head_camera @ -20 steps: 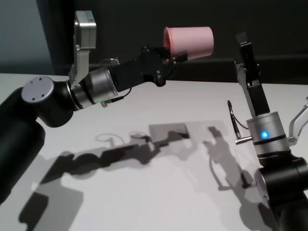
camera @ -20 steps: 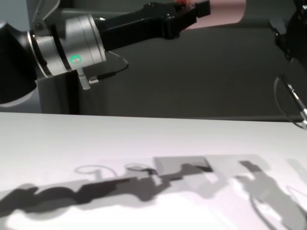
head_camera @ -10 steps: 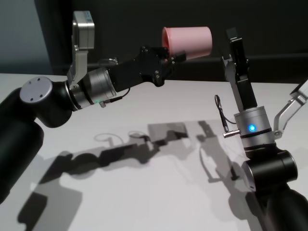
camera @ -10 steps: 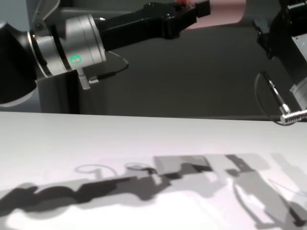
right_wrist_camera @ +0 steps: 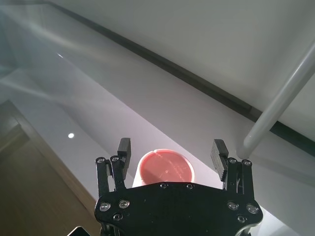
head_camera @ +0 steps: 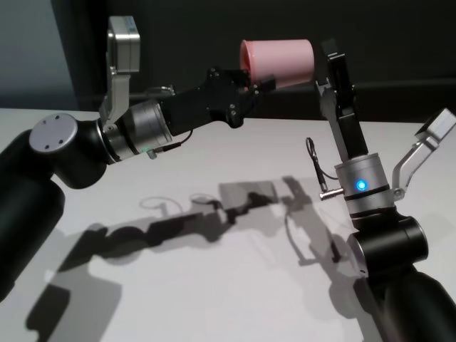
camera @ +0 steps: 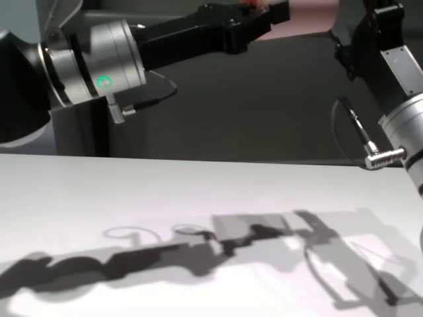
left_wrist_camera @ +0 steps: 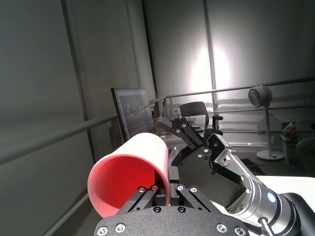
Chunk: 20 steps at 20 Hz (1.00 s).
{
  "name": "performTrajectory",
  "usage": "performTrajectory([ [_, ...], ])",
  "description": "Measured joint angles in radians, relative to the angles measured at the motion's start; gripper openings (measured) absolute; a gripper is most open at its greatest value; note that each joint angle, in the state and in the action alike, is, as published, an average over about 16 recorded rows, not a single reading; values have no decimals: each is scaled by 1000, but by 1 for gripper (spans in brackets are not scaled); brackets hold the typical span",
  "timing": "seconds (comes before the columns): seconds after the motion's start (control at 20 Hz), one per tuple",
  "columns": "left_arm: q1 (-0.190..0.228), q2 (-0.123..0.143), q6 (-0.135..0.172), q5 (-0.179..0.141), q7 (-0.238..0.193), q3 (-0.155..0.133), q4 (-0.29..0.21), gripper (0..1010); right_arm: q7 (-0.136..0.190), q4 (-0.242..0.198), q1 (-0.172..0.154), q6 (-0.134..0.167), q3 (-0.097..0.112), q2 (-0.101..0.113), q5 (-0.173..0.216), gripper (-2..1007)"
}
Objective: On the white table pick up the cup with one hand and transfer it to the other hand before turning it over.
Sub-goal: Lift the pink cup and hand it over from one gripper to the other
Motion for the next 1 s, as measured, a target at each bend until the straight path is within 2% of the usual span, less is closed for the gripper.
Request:
performTrajectory([
  [0.45,0,0,0,0,0,0,0,52,16,33,27,-4,-28,-2,16,1000],
  [1.0,0,0,0,0,0,0,0,52,31,61,41,-12,-54,-1,40,1000],
])
